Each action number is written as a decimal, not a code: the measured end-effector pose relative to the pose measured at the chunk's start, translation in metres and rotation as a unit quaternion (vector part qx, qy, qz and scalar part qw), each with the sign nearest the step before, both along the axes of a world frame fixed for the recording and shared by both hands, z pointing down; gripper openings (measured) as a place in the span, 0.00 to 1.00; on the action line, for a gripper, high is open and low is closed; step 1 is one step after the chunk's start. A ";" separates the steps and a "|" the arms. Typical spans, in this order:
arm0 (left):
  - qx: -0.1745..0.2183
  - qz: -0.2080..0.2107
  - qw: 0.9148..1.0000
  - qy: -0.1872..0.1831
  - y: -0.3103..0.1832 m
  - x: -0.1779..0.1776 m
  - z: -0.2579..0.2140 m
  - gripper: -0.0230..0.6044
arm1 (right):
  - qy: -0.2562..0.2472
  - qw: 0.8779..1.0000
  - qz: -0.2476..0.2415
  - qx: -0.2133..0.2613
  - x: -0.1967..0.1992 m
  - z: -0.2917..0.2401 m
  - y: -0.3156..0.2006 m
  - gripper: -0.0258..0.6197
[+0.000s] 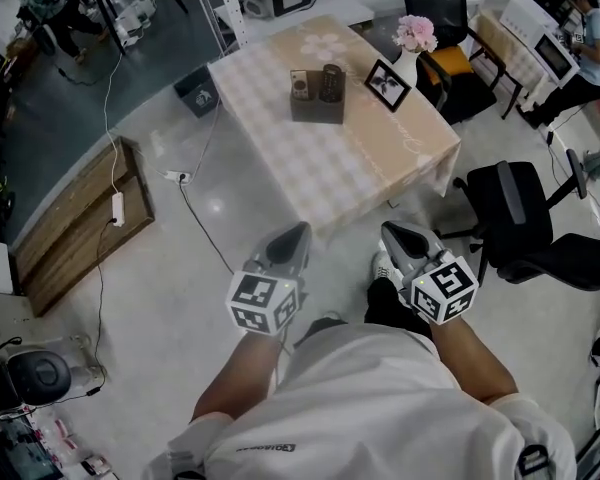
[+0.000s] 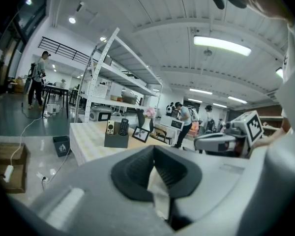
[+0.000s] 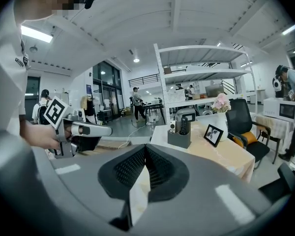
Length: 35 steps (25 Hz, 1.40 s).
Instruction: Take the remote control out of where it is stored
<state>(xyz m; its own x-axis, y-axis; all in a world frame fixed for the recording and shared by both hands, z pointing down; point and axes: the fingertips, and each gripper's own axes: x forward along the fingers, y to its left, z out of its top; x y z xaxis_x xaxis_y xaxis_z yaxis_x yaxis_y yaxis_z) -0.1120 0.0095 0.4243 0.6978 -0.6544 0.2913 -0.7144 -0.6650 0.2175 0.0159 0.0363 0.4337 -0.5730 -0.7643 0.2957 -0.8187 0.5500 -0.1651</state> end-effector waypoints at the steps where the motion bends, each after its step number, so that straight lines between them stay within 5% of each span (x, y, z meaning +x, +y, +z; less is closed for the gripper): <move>1: 0.000 -0.002 1.000 0.000 -0.004 0.002 0.000 0.04 | -0.001 1.000 0.000 0.000 0.003 0.001 -0.006 0.05; 12: 0.007 -0.053 0.998 -0.021 -0.072 0.034 -0.003 0.04 | -0.013 0.998 -0.054 0.016 0.037 -0.004 -0.105 0.05; 22: -0.010 -0.141 0.989 -0.034 -0.154 0.056 0.000 0.04 | -0.026 0.995 -0.098 0.009 0.083 -0.002 -0.209 0.05; 35: -0.014 -0.193 0.979 -0.065 -0.207 0.086 -0.002 0.04 | -0.046 0.985 -0.164 -0.008 0.095 0.015 -0.278 0.05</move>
